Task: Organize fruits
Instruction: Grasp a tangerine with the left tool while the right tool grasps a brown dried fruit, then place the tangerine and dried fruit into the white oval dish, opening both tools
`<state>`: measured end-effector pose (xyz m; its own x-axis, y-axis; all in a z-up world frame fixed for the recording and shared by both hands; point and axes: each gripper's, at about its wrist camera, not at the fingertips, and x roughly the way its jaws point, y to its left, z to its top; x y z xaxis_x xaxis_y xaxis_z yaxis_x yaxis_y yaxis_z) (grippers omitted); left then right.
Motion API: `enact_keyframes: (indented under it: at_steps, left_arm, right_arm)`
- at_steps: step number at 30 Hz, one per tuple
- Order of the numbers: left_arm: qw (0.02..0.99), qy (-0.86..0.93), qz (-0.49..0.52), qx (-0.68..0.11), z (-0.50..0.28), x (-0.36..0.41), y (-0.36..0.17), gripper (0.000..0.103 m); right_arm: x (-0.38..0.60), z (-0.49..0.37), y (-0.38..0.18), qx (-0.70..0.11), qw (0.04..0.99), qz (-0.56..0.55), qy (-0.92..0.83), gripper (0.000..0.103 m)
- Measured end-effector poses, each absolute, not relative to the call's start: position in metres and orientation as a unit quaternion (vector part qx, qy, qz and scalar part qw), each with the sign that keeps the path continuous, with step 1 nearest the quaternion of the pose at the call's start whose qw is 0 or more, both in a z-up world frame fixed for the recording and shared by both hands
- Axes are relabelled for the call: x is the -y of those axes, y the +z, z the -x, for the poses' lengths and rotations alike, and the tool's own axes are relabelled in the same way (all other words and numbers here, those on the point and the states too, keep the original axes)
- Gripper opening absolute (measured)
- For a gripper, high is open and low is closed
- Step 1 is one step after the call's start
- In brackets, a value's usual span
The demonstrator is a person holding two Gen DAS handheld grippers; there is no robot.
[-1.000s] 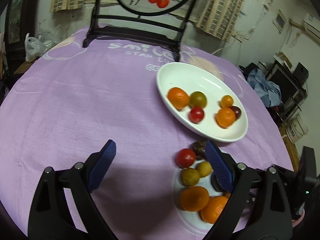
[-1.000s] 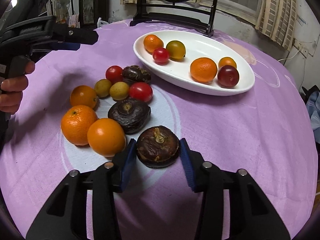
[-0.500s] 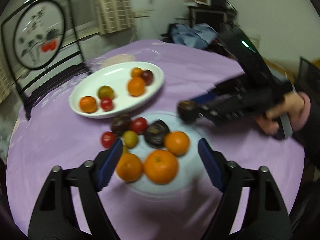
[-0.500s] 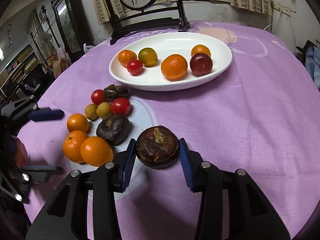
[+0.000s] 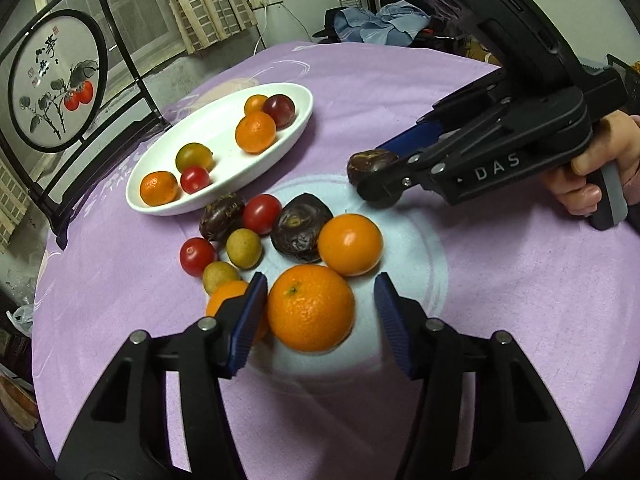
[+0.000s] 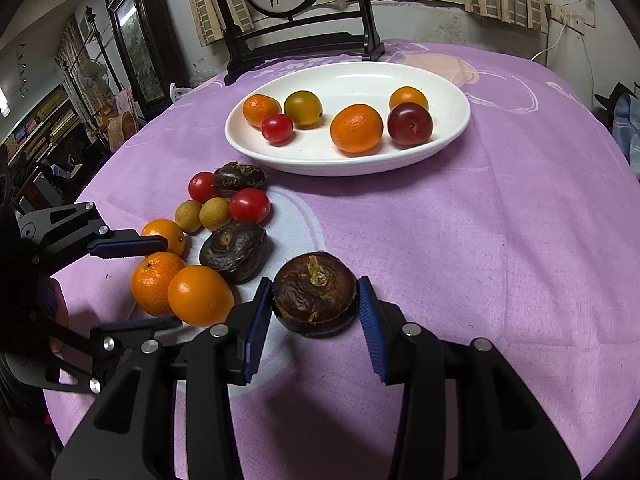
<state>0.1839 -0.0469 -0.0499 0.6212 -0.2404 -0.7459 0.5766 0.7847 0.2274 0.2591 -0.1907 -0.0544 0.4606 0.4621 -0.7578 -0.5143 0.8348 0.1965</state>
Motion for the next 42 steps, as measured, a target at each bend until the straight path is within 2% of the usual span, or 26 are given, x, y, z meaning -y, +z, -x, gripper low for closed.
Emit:
enact_keyframes:
  at_steps: [5, 16, 25, 32, 42]
  left_arm:
    - [0.874, -0.23, -0.221, -0.366, -0.186, 0.043, -0.048, 0.046]
    - [0.883, -0.247, -0.134, -0.376, -0.192, 0.016, -0.032, 0.044]
    - [0.9, -0.253, -0.032, -0.353, -0.196, -0.008, -0.01, 0.044]
    - [0.912, -0.204, 0.065, -0.35, -0.257, -0.02, 0.014, 0.044]
    - [0.924, -0.106, 0.066, -0.36, -0.351, -0.007, 0.007, 0.044]
  right_arm:
    - [0.192, -0.26, -0.054, -0.433, 0.853, 0.024, 0.289, 0.043]
    - [0.199, -0.255, -0.041, -0.408, 0.856, -0.014, 0.317, 0.043]
    - [0.193, -0.266, -0.013, -0.34, 0.885, -0.05, 0.315, 0.043]
    - [0.179, -0.321, 0.001, -0.302, 0.917, -0.065, 0.251, 0.043]
    - [0.155, -0.378, -0.017, -0.332, 0.913, -0.036, 0.233, 0.044]
